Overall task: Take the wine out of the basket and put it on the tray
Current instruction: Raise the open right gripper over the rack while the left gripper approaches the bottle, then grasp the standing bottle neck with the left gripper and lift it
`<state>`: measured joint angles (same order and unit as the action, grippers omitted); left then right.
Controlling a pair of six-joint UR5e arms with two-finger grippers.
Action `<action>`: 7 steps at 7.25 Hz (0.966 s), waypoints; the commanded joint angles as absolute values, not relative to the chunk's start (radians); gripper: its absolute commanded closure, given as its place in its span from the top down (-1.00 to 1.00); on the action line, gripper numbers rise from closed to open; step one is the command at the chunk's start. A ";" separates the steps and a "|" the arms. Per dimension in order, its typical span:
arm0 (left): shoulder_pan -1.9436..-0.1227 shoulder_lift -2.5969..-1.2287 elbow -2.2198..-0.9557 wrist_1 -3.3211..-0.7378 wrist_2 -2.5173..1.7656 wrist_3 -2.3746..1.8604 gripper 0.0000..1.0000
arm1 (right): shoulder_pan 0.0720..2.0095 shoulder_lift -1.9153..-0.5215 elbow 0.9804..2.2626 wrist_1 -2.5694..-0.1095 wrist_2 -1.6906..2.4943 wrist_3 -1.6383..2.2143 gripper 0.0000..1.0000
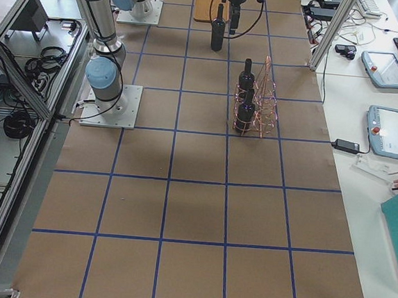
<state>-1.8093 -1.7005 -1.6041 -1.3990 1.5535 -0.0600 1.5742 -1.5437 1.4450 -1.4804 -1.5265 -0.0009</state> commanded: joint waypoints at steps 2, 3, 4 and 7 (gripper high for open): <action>-1.822 -1.726 -1.706 -1.287 1.549 -0.054 0.88 | 1.542 -1.575 1.479 -1.482 -1.539 -0.032 1.00; -1.824 -1.724 -1.706 -1.285 1.548 -0.048 0.88 | 1.537 -1.572 1.471 -1.485 -1.572 -0.032 1.00; -1.825 -1.724 -1.706 -1.287 1.548 -0.048 0.74 | 1.537 -1.578 1.471 -1.483 -1.571 -0.031 1.00; -1.830 -1.720 -1.703 -1.304 1.535 -0.061 0.01 | 1.537 -1.577 1.473 -1.483 -1.571 -0.029 1.00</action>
